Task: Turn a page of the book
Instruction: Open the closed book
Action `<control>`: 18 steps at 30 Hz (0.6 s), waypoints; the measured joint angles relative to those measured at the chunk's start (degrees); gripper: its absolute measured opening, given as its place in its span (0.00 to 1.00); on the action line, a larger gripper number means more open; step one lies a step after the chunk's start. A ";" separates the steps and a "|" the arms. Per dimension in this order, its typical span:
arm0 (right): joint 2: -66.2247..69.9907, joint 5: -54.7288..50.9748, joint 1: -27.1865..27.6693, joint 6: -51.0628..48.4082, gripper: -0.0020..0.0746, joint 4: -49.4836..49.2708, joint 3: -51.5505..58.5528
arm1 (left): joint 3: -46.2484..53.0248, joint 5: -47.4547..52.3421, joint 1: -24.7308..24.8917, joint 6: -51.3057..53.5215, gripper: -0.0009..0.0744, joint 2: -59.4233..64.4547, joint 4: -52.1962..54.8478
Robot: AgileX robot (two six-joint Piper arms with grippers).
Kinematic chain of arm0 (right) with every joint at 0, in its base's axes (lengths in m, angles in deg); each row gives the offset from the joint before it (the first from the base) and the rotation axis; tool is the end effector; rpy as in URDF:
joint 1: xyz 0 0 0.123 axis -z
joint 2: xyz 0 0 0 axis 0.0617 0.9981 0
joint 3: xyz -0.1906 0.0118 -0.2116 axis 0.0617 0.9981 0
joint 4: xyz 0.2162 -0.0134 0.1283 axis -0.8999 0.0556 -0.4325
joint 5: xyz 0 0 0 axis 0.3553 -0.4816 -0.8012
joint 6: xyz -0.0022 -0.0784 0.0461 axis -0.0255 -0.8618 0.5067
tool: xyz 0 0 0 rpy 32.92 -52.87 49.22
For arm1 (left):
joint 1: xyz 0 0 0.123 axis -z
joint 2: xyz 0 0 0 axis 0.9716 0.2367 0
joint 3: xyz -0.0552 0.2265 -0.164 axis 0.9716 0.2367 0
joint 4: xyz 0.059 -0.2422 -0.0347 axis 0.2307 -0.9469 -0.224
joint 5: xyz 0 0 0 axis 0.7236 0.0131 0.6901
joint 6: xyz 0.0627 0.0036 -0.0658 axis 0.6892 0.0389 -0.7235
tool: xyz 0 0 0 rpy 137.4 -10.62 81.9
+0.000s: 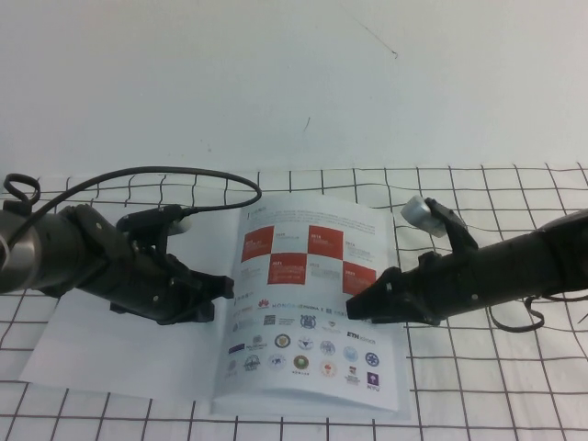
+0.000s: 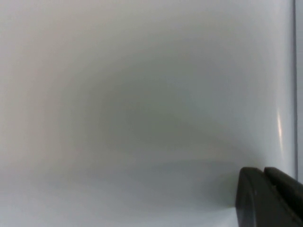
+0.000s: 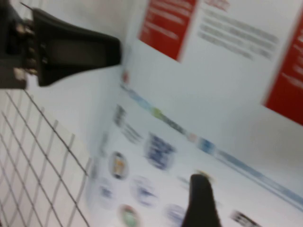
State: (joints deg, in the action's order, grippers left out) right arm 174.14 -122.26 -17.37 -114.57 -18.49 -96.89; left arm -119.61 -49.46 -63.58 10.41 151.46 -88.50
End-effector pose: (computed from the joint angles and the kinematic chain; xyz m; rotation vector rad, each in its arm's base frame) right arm 0.3459 0.1523 0.1146 -0.3946 2.5401 1.1860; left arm 0.3454 -0.1042 0.1398 0.0038 2.7040 -0.5389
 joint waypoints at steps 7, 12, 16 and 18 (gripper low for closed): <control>0.12 -6.67 -0.33 -6.70 0.63 -10.35 0.00 | 0.00 -0.08 0.00 1.69 0.01 0.09 -2.18; 0.12 -7.07 0.07 -6.44 0.63 -9.94 0.00 | 0.00 -0.08 0.00 1.71 0.01 0.09 -2.18; -0.79 -5.10 1.30 -1.47 0.63 -1.71 -1.22 | 0.00 -0.08 0.00 1.80 0.01 0.09 -2.18; -2.15 -3.61 1.62 3.60 0.63 6.10 -2.94 | 0.00 0.02 0.00 1.80 0.01 0.09 -2.18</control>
State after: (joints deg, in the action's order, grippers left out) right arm 171.98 -125.87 -15.75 -110.97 -12.39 -99.83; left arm -119.61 -49.43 -63.58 12.21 151.55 -90.68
